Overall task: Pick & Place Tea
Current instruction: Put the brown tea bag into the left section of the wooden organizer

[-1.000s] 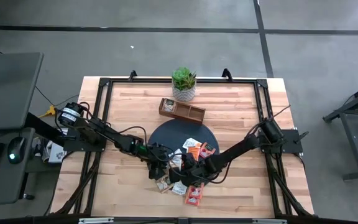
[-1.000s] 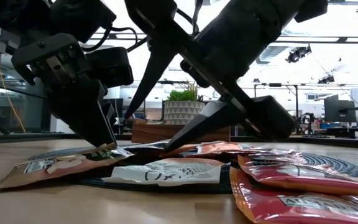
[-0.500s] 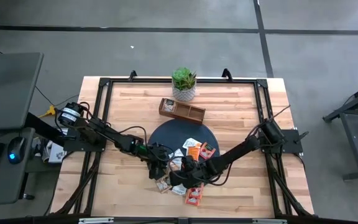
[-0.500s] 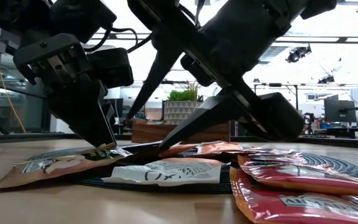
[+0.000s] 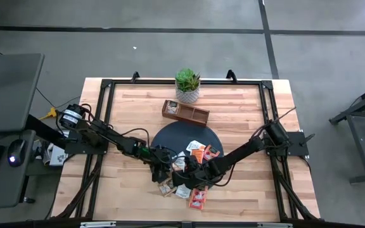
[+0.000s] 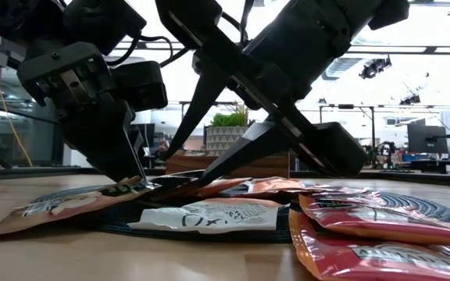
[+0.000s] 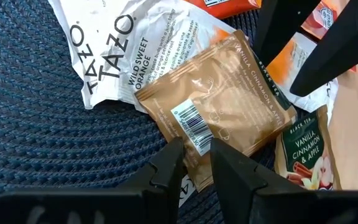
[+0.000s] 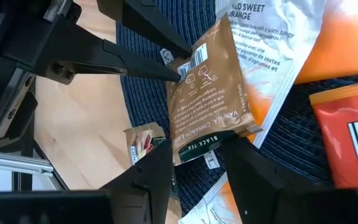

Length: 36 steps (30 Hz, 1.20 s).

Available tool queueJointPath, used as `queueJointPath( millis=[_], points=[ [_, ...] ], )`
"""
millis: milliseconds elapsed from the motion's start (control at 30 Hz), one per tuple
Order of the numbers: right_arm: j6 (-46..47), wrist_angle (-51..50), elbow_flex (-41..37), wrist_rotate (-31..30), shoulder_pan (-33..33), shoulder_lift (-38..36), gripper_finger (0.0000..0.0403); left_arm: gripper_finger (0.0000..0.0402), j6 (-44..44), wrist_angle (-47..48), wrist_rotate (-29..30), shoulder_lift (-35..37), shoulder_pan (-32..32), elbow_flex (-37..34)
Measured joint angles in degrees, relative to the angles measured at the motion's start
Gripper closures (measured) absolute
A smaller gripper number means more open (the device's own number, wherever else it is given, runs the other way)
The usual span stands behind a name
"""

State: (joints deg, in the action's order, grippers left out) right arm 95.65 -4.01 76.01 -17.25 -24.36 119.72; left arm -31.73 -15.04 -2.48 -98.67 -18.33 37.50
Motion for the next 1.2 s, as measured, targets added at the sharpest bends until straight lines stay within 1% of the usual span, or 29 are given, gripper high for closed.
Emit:
queueJointPath(
  millis=[100, 233, 600, 667, 1000, 1133, 1200],
  points=[
    [-0.1, 0.0, 0.0, 0.0, 0.0, 0.0, 0.0269, 0.0319, -0.2, 0.0, -0.2, 0.0, 0.0, 0.0],
    [-0.1, 0.4, 0.0, 0.0, 0.0, 0.0, 0.0290, 0.0319, -0.4, 0.0, -0.3, 0.0, 0.0, 0.0],
    [-1.6, 1.5, 0.0, 0.0, 0.0, 0.0, 0.0386, 0.0319, -1.5, -0.1, -0.9, 0.0, 0.0, 0.0],
    [-2.1, 2.4, 0.0, 0.0, 0.0, 0.0, 0.0398, 0.0319, -1.7, -0.1, -0.9, 0.0, 0.0, 0.0],
    [-3.7, 3.5, 0.0, 0.1, 0.0, -0.1, 0.0401, 0.0319, -3.6, -0.9, -2.4, 0.0, 0.0, 0.0],
    [-4.8, 3.3, 0.0, 0.2, 0.0, -1.2, 0.0402, 0.0319, -4.6, -0.7, -4.3, 1.4, 0.0, -0.1],
    [-6.0, 2.2, 0.0, -0.5, 0.0, -2.0, 0.0402, 0.0319, -4.6, -0.2, -3.9, 2.1, 0.0, -0.1]
  ],
)
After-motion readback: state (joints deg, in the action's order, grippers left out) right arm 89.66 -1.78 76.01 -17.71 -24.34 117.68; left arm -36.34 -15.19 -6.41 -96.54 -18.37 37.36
